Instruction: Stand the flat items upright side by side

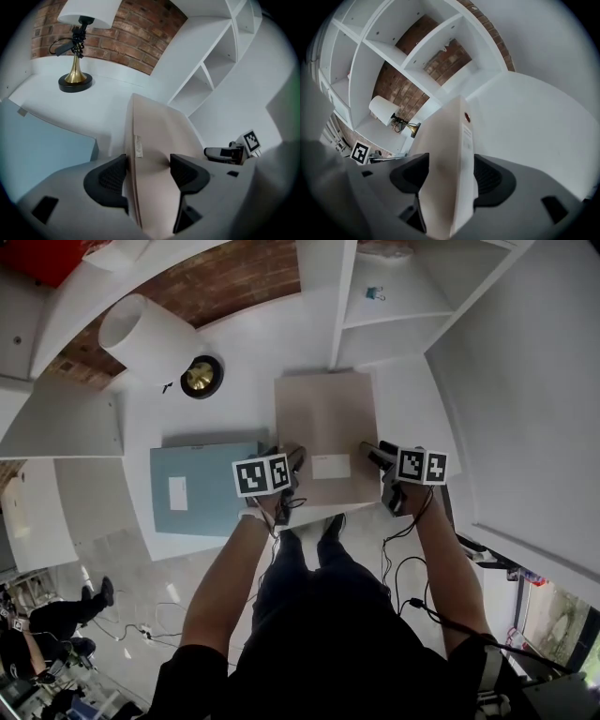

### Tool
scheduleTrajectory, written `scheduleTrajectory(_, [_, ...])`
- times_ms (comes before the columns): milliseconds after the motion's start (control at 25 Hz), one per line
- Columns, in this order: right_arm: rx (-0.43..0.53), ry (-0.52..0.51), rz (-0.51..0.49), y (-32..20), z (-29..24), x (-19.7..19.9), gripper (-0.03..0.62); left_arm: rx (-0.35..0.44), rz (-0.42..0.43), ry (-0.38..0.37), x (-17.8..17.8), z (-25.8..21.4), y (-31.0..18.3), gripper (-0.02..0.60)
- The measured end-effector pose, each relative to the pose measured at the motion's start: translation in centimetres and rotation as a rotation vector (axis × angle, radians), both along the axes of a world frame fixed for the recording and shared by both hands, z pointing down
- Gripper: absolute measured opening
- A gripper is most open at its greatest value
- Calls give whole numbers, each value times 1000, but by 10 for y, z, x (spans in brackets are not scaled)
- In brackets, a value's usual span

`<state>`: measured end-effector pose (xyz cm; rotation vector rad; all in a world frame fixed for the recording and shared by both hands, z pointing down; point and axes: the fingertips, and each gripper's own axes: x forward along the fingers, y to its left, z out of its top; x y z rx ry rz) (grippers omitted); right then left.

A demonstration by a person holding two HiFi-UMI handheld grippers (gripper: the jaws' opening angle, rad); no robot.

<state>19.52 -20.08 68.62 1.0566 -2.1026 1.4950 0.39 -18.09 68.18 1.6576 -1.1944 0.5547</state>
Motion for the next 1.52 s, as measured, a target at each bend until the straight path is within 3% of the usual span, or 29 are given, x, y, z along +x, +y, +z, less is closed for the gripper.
scheduleTrajectory(280, [2,19,-50,3,13,-9,299,-5,11,-46,5,3,-2,272])
scheduleTrajectory(720, [156,57,-72,21,-20,-14,290,131,87,-79,2,-28,11,272])
scheduleTrajectory(1240, [610,205,-59,34,-99,-18,290,392,192,-120,-2,-94,18,272])
scheduleTrajectory(1520, [769,337,-58,47,-119,-12,285,537,359,-204,7,-106,27,268])
